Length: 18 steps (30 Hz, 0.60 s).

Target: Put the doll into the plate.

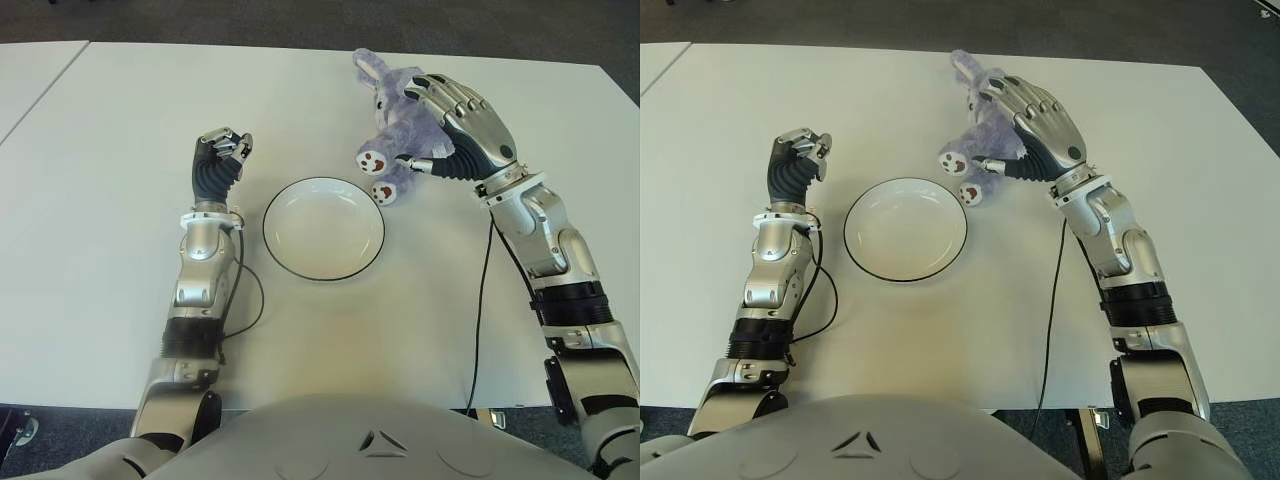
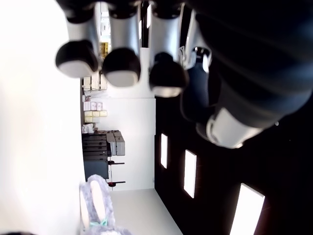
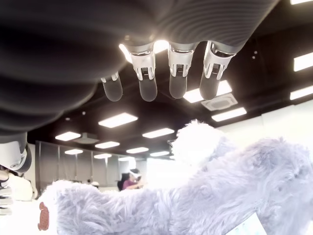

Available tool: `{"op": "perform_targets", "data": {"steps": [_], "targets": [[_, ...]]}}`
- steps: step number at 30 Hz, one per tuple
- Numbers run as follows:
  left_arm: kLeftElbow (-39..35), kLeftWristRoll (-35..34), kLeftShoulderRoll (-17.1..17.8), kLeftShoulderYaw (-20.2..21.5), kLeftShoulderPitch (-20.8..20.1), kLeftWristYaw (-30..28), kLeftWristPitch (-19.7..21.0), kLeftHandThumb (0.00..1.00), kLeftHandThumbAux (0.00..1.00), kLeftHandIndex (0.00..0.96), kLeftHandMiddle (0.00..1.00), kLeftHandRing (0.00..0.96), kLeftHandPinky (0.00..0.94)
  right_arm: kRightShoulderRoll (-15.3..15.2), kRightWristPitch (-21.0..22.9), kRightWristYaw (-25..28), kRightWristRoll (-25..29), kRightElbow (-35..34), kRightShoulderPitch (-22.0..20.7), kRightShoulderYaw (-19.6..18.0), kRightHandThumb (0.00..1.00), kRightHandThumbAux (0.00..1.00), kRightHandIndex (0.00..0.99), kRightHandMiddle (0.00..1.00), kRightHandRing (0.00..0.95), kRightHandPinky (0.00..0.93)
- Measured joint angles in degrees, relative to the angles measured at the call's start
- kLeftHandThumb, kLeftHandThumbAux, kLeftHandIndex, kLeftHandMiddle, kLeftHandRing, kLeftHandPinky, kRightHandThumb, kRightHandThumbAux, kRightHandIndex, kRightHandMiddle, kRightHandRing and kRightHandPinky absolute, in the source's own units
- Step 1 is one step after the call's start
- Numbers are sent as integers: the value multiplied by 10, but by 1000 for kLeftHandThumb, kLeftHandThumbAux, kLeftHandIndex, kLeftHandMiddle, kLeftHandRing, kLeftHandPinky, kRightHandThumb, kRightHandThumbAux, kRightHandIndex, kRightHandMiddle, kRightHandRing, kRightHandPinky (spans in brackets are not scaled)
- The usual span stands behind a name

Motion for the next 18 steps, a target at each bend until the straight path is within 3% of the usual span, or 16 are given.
{"op": "perform_targets", "data": {"steps": [18], "targets": [[-1, 0, 0, 0, 0, 0, 0, 710, 707, 442, 869, 879, 868, -39, 12, 91, 11, 58, -67, 15, 223, 380, 0, 0, 0, 0]]}}
